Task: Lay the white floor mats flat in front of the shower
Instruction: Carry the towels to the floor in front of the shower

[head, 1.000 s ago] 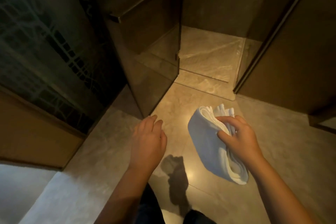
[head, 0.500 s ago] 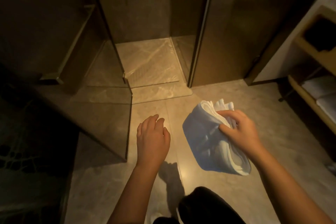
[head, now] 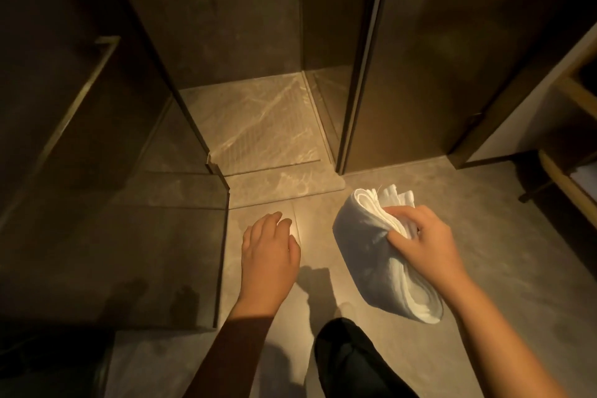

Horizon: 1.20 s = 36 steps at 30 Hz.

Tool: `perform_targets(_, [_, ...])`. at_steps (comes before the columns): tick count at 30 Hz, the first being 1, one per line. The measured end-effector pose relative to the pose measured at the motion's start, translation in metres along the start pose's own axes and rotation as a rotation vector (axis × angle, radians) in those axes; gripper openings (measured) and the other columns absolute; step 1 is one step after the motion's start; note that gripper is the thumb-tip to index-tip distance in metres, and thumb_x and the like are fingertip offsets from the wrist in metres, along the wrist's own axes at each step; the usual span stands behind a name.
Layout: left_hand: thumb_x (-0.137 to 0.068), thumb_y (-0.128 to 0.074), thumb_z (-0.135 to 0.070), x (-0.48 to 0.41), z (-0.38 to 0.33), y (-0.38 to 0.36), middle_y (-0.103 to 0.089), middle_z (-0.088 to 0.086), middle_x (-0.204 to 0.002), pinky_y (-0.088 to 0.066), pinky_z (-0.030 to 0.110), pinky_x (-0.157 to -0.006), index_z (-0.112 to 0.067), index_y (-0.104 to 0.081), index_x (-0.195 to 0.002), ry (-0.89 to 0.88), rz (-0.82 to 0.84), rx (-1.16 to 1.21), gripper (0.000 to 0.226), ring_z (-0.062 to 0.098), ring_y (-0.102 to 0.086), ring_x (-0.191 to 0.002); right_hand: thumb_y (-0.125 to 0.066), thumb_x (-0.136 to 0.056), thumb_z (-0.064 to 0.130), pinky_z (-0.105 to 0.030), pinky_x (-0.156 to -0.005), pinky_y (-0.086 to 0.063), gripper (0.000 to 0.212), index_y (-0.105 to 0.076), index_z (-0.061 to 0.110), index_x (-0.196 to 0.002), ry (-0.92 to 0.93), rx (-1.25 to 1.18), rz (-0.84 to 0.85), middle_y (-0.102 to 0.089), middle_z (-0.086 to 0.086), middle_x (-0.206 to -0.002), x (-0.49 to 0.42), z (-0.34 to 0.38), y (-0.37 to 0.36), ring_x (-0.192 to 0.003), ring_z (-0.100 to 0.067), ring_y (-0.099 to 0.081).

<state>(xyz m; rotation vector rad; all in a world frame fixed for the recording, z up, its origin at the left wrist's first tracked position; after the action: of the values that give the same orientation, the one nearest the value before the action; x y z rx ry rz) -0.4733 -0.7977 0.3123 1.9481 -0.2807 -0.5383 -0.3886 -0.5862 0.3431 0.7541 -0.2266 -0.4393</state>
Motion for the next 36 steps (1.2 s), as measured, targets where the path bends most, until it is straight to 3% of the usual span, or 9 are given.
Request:
perform_targets(6, [-0.073, -0.054, -0.008, -0.093, 0.007, -0.039, -0.069, 0.016, -0.096, -0.05, 0.041, -0.079, -0.003, -0.068, -0.089, 0.046, -0.071, -0.032, 0.022, 0.03, -0.065, -0.085, -0.064, -0.077, 0.016, -0.01, -0.064, -0.033, 0.031, -0.064, 0.027, -0.106, 0.041, -0.007, 0.095, -0.058, -0.004, -0.093, -0.108, -0.021, -0.017, -0.079, -0.011, -0.049])
perform_targets(11, [-0.075, -0.059, -0.011, -0.132, 0.043, -0.096, -0.067, 0.016, -0.103, -0.048, 0.047, -0.084, -0.004, -0.067, -0.096, 0.133, 0.045, -0.067, 0.024, 0.032, -0.063, -0.095, -0.062, -0.07, 0.02, 0.002, -0.068, -0.034, 0.038, -0.065, 0.024, -0.107, -0.003, -0.057, 0.153, -0.058, -0.005, -0.095, -0.171, -0.045, -0.067, -0.078, -0.009, -0.05])
perform_targets(13, [-0.075, -0.055, -0.014, -0.144, 0.063, -0.132, -0.067, 0.016, -0.103, -0.048, 0.046, -0.084, -0.004, -0.067, -0.097, 0.166, 0.098, -0.078, 0.027, 0.032, -0.063, -0.095, -0.066, -0.071, 0.012, 0.005, -0.067, -0.032, 0.038, -0.065, 0.022, -0.108, -0.046, -0.077, 0.177, -0.057, -0.006, -0.097, -0.192, -0.065, -0.096, -0.078, -0.01, -0.051])
perform_targets(16, [-0.08, -0.059, -0.01, -0.16, 0.094, -0.194, -0.066, 0.016, -0.108, -0.045, 0.044, -0.088, -0.004, -0.066, -0.102, 0.223, 0.178, -0.058, 0.024, 0.031, -0.061, -0.1, -0.066, -0.07, 0.016, 0.005, -0.066, -0.033, 0.036, -0.066, 0.021, -0.106, -0.105, -0.119, 0.191, -0.056, -0.006, -0.094, -0.217, -0.101, -0.147, -0.071, -0.003, -0.051])
perform_targets(19, [-0.081, -0.061, -0.01, -0.173, 0.131, -0.263, -0.063, 0.015, -0.114, -0.042, 0.043, -0.093, -0.005, -0.064, -0.108, 0.266, 0.218, -0.05, 0.027, 0.03, -0.057, -0.106, -0.069, -0.072, 0.004, 0.002, -0.065, -0.037, 0.038, -0.064, 0.027, -0.101, -0.166, -0.174, 0.197, -0.055, -0.005, -0.094, -0.239, -0.145, -0.206, -0.068, -0.004, -0.052])
perform_targets(25, [-0.081, -0.061, -0.008, -0.183, 0.209, -0.417, -0.062, 0.018, -0.114, -0.042, 0.044, -0.092, -0.003, -0.063, -0.109, 0.271, 0.249, -0.032, 0.029, 0.033, -0.057, -0.105, -0.069, -0.073, 0.006, 0.004, -0.067, -0.035, 0.038, -0.064, 0.024, -0.106, -0.199, -0.183, 0.184, -0.055, 0.0, -0.099, -0.291, -0.251, -0.328, -0.084, 0.003, -0.051])
perform_targets(28, [-0.081, -0.06, -0.007, -0.189, 0.249, -0.488, -0.062, 0.018, -0.115, -0.041, 0.045, -0.093, -0.002, -0.062, -0.11, 0.246, 0.259, -0.007, 0.03, 0.034, -0.056, -0.107, -0.067, -0.074, 0.007, 0.003, -0.067, -0.035, 0.039, -0.063, 0.023, -0.109, -0.157, -0.139, 0.175, -0.054, -0.002, -0.101, -0.329, -0.293, -0.38, -0.083, -0.005, -0.05])
perform_targets(32, [-0.079, -0.054, -0.011, -0.207, 0.3, -0.563, -0.064, 0.02, -0.11, -0.045, 0.047, -0.087, 0.0, -0.063, -0.107, 0.163, 0.215, -0.023, 0.031, 0.038, -0.059, -0.1, -0.065, -0.076, 0.011, 0.007, -0.066, -0.031, 0.038, -0.062, 0.021, -0.113, 0.025, -0.034, 0.169, -0.049, 0.001, -0.097, -0.395, -0.328, -0.438, -0.076, 0.001, -0.044])
perform_targets(36, [-0.085, -0.053, -0.01, -0.226, 0.343, -0.617, -0.059, 0.019, -0.121, -0.041, 0.047, -0.094, -0.002, -0.06, -0.115, 0.146, 0.153, 0.011, 0.031, 0.036, -0.054, -0.111, -0.062, -0.08, 0.016, -0.007, -0.069, -0.035, 0.039, -0.058, 0.022, -0.118, 0.317, 0.144, 0.293, -0.042, 0.004, -0.095, -0.448, -0.348, -0.489, -0.082, -0.006, -0.043])
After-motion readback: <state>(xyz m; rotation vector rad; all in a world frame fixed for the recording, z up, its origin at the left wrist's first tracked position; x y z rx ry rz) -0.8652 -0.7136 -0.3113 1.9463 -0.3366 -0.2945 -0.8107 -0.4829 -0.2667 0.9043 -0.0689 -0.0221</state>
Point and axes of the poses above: each hand's wrist, its own x-axis away from the middle knuckle, its own y-axis out of the back of the hand, z = x × y, the point moved 3 cm from there along -x, towards the middle knuckle
